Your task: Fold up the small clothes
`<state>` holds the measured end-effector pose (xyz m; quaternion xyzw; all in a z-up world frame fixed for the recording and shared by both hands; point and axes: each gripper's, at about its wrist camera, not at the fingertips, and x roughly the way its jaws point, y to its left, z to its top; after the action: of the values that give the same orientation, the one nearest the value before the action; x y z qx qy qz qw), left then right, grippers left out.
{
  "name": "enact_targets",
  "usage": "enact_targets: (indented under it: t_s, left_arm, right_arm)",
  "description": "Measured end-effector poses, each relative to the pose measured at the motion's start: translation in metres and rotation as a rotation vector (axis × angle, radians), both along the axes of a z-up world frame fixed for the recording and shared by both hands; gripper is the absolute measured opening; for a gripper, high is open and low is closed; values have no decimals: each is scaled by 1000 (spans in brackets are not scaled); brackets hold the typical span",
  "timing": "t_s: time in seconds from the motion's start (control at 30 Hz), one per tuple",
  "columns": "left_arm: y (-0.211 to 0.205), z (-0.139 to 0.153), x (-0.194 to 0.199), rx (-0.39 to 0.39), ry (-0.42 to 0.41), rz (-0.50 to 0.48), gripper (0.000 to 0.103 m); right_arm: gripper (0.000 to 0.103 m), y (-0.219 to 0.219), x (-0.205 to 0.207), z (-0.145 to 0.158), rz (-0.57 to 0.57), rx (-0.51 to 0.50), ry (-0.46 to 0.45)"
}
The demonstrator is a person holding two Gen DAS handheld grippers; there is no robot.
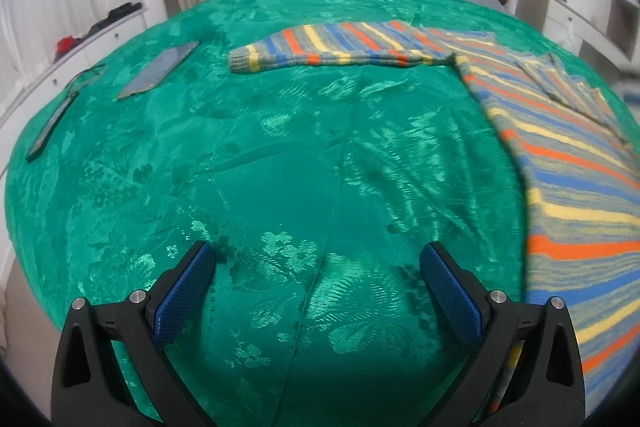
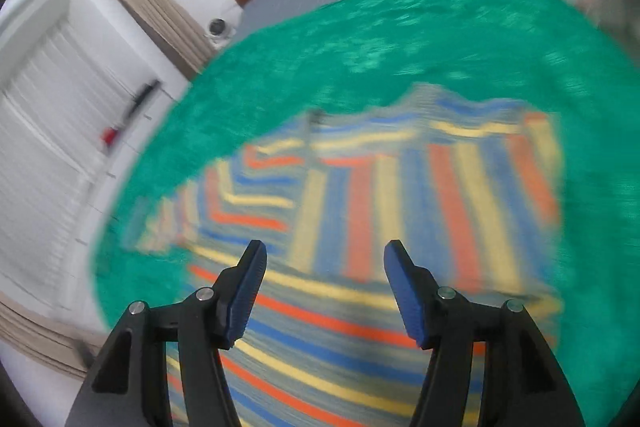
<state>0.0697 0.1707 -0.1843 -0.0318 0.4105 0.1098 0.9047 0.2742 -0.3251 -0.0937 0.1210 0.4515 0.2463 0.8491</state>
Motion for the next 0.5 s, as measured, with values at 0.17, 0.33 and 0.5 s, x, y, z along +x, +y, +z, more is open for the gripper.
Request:
enact_targets:
  t_s: [0.17, 0.33, 0.5]
  left_arm:
    - [-14, 27, 20, 5, -71, -148, 103]
    - [-13, 18, 87, 43, -42, -173, 103]
    - [3, -11, 135, -10, 43, -140, 103]
  right_arm:
    - [68, -84, -49, -20, -154, -162, -89]
    - [71, -140, -59, -45, -339, -198, -62]
    - [71, -161, -57, -70, -430, -189, -47]
